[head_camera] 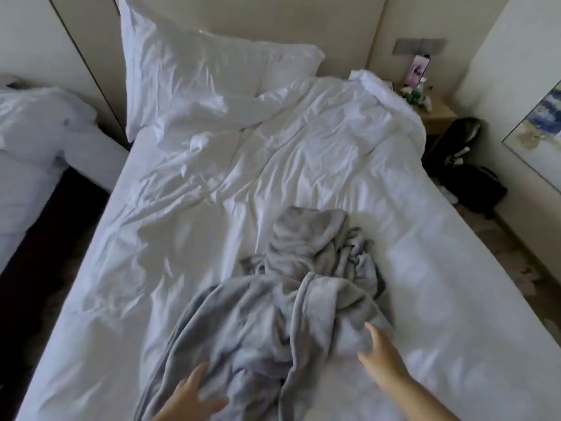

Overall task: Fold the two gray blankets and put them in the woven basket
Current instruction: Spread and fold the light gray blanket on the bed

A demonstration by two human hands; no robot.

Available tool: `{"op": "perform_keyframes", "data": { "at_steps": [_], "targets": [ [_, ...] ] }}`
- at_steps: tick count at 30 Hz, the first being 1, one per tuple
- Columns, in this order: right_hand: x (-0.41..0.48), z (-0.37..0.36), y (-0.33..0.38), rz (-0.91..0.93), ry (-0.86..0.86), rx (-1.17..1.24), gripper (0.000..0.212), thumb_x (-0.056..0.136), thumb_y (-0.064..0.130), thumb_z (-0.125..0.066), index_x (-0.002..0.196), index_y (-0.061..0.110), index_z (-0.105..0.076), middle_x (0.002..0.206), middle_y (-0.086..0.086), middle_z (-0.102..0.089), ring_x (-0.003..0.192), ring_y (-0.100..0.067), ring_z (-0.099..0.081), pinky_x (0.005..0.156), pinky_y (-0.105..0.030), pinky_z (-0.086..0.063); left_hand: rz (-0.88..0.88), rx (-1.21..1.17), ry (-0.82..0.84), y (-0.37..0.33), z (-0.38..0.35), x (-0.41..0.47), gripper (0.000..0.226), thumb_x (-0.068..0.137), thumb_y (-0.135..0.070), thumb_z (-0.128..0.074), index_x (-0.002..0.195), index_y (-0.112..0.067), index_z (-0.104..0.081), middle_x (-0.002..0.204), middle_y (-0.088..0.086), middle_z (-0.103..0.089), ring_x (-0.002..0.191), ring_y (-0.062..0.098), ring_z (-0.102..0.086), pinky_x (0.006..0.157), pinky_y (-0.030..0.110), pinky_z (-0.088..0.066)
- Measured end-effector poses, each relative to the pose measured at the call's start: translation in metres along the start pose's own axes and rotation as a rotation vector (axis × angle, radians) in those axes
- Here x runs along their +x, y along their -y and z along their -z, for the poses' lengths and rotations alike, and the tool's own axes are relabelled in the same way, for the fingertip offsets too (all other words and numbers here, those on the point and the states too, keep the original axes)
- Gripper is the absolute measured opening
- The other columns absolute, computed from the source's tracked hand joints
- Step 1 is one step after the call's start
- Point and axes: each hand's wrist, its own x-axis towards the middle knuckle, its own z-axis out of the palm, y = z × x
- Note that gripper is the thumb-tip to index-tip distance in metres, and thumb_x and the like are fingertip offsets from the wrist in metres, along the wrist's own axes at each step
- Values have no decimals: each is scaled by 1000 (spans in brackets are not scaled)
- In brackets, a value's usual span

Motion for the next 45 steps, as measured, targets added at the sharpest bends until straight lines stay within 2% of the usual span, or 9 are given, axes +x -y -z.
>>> {"op": "perform_keyframes", "data": {
  "at_steps": [4, 8, 17, 22, 29, 33, 39, 43, 45],
  "targets": [
    [24, -38, 6, 30, 274, -5, 97, 86, 35, -66, 153, 32, 4, 124, 1, -47, 121, -26, -52, 89, -27, -42, 35, -27, 216, -29, -52, 18, 128, 54, -70, -69, 153, -27, -1, 153, 14, -21, 140, 29, -31, 113, 30, -29],
    [5, -95, -30, -12, 402, -101, 58, 86, 27, -63, 140, 23, -42, 127, -1, -59, 114, -24, -56, 90, -30, -46, 116, 146, 129, -11, -107, 9, 121, 62, -66, -68, 149, -40, 11, 159, 4, 15, 148, 28, 6, 115, 46, -21],
    [-58, -124, -30, -190, -26, -92, 35, 89, 6, -46, 120, 10, -59, 119, -22, -60, 109, -40, -53, 82, -38, -43, 213, 118, -175, 2, -107, -24, 77, 81, -59, -58, 146, -33, -28, 157, -2, -21, 145, 17, -14, 119, 44, -4],
    [-39, -92, 11, 50, -518, 38, 39, 82, -2, -57, 121, -2, -58, 137, -24, -47, 125, -42, -42, 102, -44, -32, 510, -9, -339, 23, -94, -36, 74, 86, -51, -54, 149, -31, -21, 160, 10, -1, 146, 29, -4, 115, 54, 5],
    [0, -97, 38, 157, 204, -109, 89, 83, 25, -63, 152, 36, -8, 157, -5, -23, 135, -29, -40, 102, -33, -38, 653, -213, -236, 70, -79, -46, 89, 75, -47, -73, 144, -11, -28, 125, 23, -50, 114, 41, -52, 93, 43, -45],
    [-27, -116, 19, 47, 350, -6, 63, 76, 32, -71, 133, 31, -45, 126, -1, -61, 117, -26, -56, 96, -38, -48, 485, -86, -327, 60, -65, -47, 24, 84, -24, -62, 105, -13, -59, 98, 6, -54, 93, 33, -56, 73, 36, -47],
    [-76, -118, -48, -147, 310, 10, 43, 75, 38, -77, 109, 16, -63, 102, -7, -71, 99, -29, -65, 73, -29, -47, 225, -251, -386, 4, -85, -46, 15, 89, -4, -43, 97, -16, -47, 100, 7, -54, 76, 25, -51, 66, 32, -39],
    [-56, -59, -55, -296, 656, -122, 25, 81, 30, -74, 95, 11, -65, 56, 3, -61, 46, -9, -55, 45, -19, -38, 101, -36, 162, -30, -45, -14, 17, 91, -3, -42, 101, -2, -57, 107, 21, -64, 92, 32, -61, 79, 34, -50],
    [-29, -10, -33, -325, 655, -287, 26, 84, 34, -70, 96, 12, -65, 69, -7, -62, 57, -17, -56, 53, -21, -38, 86, 0, 194, -58, 2, 2, 17, 91, -11, -47, 95, -9, -64, 110, 18, -66, 106, 34, -61, 87, 35, -49]
  ]
}}
